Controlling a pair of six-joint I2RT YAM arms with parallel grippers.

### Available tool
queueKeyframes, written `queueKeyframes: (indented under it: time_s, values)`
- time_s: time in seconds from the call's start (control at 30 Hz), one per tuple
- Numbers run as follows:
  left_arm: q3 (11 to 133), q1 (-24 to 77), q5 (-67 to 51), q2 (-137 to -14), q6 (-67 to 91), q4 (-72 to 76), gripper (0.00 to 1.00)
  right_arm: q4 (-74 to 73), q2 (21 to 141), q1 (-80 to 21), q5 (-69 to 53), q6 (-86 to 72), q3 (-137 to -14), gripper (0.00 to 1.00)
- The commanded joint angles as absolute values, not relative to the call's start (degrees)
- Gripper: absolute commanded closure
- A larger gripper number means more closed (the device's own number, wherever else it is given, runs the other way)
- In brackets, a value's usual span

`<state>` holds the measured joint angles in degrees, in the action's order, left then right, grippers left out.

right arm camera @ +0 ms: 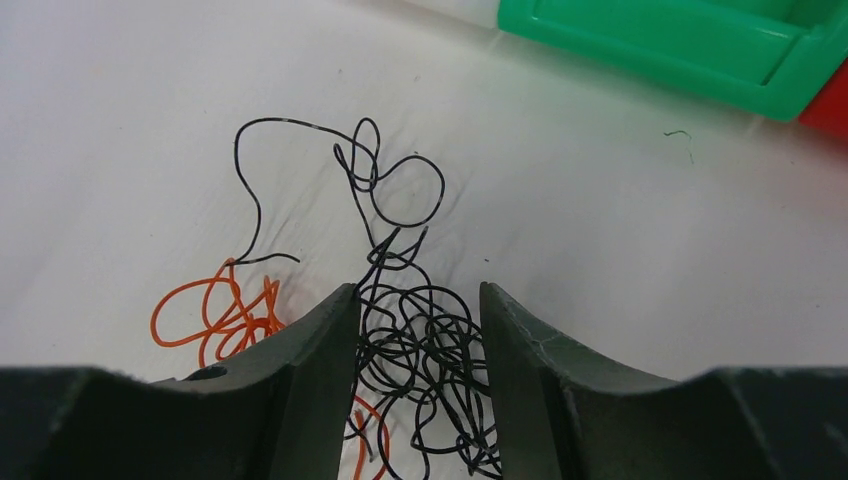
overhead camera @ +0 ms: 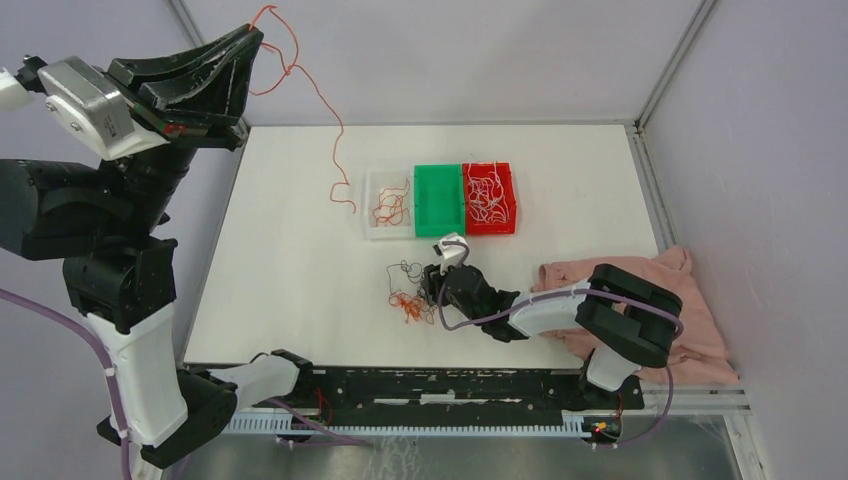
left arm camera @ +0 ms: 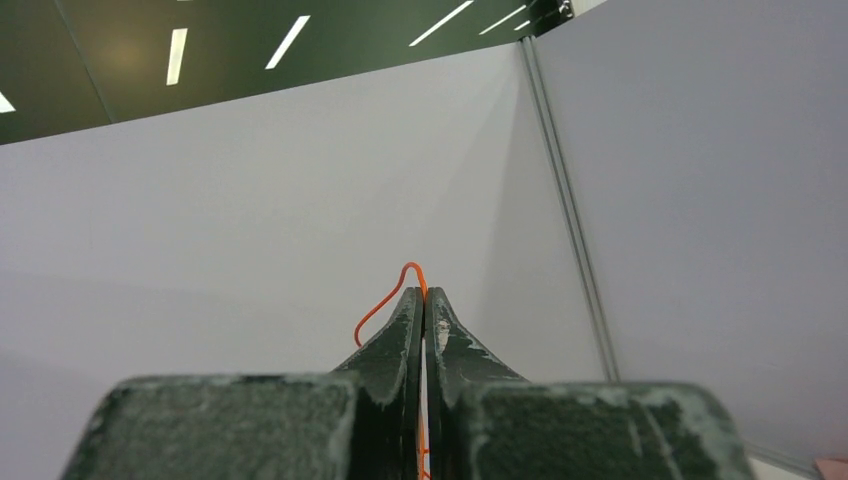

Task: Untangle the cables
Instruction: Untie the cable, then place the cable in the bin.

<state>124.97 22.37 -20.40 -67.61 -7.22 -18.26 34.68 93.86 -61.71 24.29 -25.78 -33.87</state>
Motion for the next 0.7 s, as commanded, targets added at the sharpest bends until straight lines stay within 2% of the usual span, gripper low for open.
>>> queueKeyframes:
  time_s: [0.0, 0.27, 0.43, 0.67]
  values:
    - [120.22, 22.59, -19.47, -67.52, -8.88, -17.30, 0.97, 38.07, 88.66, -61.61, 23.99, -27.48, -34.49, 0.44]
    - [102.99, 22.62, -18.52, -63.92, -9.50, -16.05, 0.97, 26.68, 78.33, -61.61, 24.97, -23.95, -42.86, 0.33]
    - [94.59, 22.65, -16.90, -64.49, -11.76, -14.12, 0.97, 21.35, 76.62, -60.76, 26.98, -21.93, -47.97, 0.32]
    - [90.77, 22.61, -16.60, -67.76, -14.19, -12.23, 0.97, 17.32, 76.09, -57.29, 28.86, -22.33, -50.43, 0.32]
